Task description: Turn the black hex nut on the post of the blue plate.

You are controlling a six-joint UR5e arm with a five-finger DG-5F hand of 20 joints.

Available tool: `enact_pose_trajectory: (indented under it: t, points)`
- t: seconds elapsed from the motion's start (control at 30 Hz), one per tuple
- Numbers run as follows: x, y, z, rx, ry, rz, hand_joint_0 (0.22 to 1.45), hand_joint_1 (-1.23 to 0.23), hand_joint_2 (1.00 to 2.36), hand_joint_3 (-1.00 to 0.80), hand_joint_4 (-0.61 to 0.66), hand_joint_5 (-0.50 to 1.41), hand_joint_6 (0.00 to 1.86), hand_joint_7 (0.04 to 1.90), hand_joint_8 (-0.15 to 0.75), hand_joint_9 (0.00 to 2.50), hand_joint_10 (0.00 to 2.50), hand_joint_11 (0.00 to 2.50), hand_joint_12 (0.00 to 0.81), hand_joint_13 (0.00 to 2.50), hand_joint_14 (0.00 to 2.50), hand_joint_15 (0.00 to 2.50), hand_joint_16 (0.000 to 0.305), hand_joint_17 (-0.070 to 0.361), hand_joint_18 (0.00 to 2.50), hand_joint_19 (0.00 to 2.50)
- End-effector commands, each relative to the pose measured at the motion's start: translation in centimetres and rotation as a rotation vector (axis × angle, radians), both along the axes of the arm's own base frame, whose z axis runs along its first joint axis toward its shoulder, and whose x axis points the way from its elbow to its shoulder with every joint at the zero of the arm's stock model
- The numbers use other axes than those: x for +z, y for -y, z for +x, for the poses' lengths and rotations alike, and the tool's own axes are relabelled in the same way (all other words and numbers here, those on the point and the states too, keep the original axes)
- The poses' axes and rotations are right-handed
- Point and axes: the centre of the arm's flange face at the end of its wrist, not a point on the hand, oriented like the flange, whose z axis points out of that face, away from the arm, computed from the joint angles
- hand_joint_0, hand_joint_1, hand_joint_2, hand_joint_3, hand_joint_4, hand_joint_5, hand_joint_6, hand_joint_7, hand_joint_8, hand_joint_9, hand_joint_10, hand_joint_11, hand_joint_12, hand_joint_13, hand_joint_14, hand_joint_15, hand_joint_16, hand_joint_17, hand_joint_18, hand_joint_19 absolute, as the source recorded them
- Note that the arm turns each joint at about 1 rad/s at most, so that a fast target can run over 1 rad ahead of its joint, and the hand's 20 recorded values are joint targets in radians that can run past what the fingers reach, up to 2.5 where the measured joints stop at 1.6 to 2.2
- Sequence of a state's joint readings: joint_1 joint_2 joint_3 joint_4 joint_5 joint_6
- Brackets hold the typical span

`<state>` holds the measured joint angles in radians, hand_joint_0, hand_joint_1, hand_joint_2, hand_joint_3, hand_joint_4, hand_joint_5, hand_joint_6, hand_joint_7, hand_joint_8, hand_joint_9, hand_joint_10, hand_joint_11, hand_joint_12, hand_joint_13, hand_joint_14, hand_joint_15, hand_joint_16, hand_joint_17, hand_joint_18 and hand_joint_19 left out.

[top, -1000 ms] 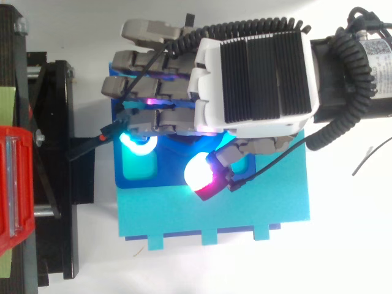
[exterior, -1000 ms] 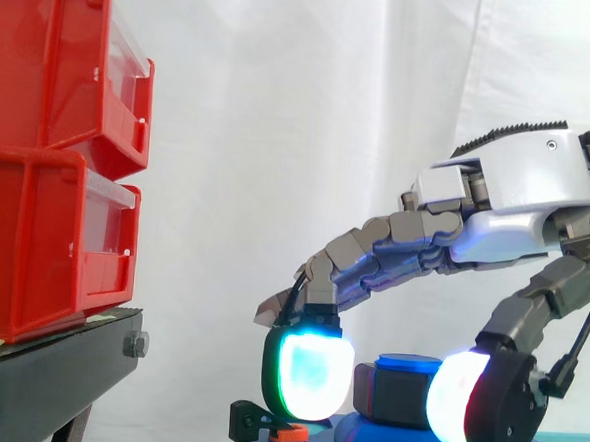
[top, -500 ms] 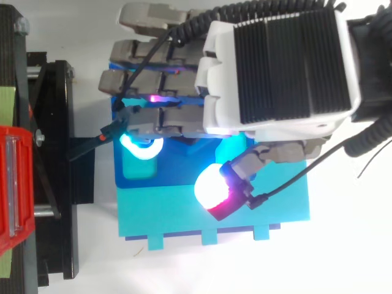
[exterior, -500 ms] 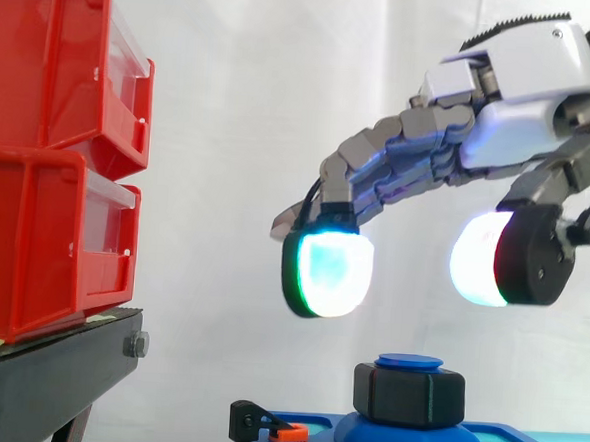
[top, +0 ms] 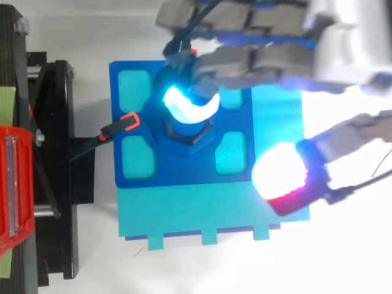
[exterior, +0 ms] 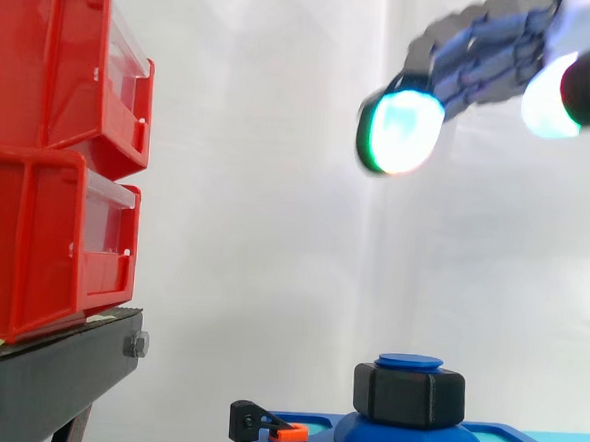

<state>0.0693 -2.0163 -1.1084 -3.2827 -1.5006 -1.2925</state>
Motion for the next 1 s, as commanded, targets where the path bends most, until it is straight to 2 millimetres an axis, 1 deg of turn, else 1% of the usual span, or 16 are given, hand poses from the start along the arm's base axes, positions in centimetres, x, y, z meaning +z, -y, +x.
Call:
enact_pose_trajectory:
  t: [0.0,0.03,0.07,0.1,0.13,0.17,0.23,0.33,0.37,0.4,0.47,0.57,0.63,0.73,0.97]
  points:
    - [-2.7,-0.1,-4.5,-0.040,0.002,0.058,0.45,-0.60,1.00,-0.50,0.10,-0.22,0.50,0.74,0.224,0.16,0.00,0.00,0.371,0.00,0.00,0.00,0.061,0.138,0.00,0.01]
    - [-2.7,-0.1,-4.5,-0.040,0.002,0.058,0.45,-0.60,1.00,-0.50,0.10,-0.22,0.50,0.73,0.222,0.16,0.00,0.00,0.369,0.00,0.00,0.00,0.061,0.137,0.00,0.01]
    - [-2.7,-0.2,-5.5,-0.055,0.036,0.082,0.45,-0.60,1.00,-0.50,0.10,-0.22,0.50,0.73,0.219,0.16,0.00,0.00,0.368,0.00,0.00,0.00,0.061,0.137,0.00,0.01]
    - [-2.7,-0.2,-5.8,-0.060,0.047,0.090,0.45,-0.59,1.00,-0.50,0.09,-0.22,0.50,0.72,0.218,0.15,0.00,0.00,0.368,0.00,0.00,0.00,0.061,0.137,0.00,0.00]
    - [-2.5,-0.3,-6.7,-0.072,0.064,0.112,0.45,-0.59,1.00,-0.50,0.09,-0.22,0.50,0.72,0.217,0.15,0.00,0.00,0.367,0.00,0.00,0.00,0.061,0.138,0.00,0.01]
    - [-2.8,-0.4,-7.4,-0.084,0.051,0.145,0.45,-0.59,1.00,-0.50,0.09,-0.22,0.50,0.72,0.217,0.15,0.00,0.00,0.366,0.00,0.00,0.00,0.061,0.138,0.00,0.01]
    - [-2.6,-0.4,-8.0,-0.097,0.042,0.187,0.45,-0.59,1.00,-0.50,0.09,-0.22,0.50,0.72,0.215,0.15,0.00,0.00,0.366,0.00,0.00,0.00,0.061,0.138,0.00,0.00]
    - [-2.8,-0.2,-8.7,-0.152,0.013,0.346,0.45,-0.59,1.00,-0.50,0.09,-0.22,0.50,0.73,0.215,0.15,0.00,0.00,0.364,0.00,0.00,0.00,0.061,0.138,0.00,0.00]
    - [-2.8,-0.2,-8.7,-0.152,0.013,0.346,0.45,-0.59,1.00,-0.50,0.09,-0.22,0.50,0.73,0.214,0.15,0.00,0.00,0.364,0.00,0.00,0.00,0.061,0.138,0.00,0.00]
    - [-2.9,-0.2,-8.8,-0.179,0.007,0.439,0.45,-0.59,1.00,-0.50,0.09,-0.22,0.50,0.72,0.215,0.15,0.00,0.00,0.364,0.00,0.00,0.00,0.061,0.138,0.00,0.00]
    - [-2.9,-0.1,-8.9,-0.203,0.014,0.550,0.45,-0.59,1.00,-0.50,0.09,-0.22,0.50,0.72,0.213,0.15,0.00,0.00,0.364,0.00,0.00,0.00,0.061,0.138,0.00,0.00]
    - [-2.9,-0.2,-8.9,-0.227,0.027,0.706,0.45,-0.59,1.00,-0.50,0.09,-0.22,0.50,0.71,0.209,0.13,0.00,0.00,0.362,0.00,0.00,0.00,0.061,0.138,0.00,0.00]
    - [-2.9,-0.2,-8.9,-0.232,0.031,0.765,0.45,-0.57,1.00,-0.50,0.07,-0.23,0.50,0.71,0.196,0.07,0.00,0.00,0.357,0.00,0.00,0.00,0.061,0.137,0.00,0.01]
    - [-2.9,-0.2,-8.8,-0.236,0.035,0.805,0.45,-0.57,1.00,-0.50,0.05,-0.23,0.50,0.69,0.186,0.03,0.00,0.00,0.353,0.00,0.00,0.00,0.061,0.136,0.00,0.01]
    - [-3.0,-0.5,-8.8,-0.229,0.030,0.798,0.44,-0.57,1.00,-0.50,0.04,-0.23,0.50,0.68,0.174,0.00,0.00,0.00,0.353,0.00,0.00,0.00,0.061,0.137,0.00,0.00]
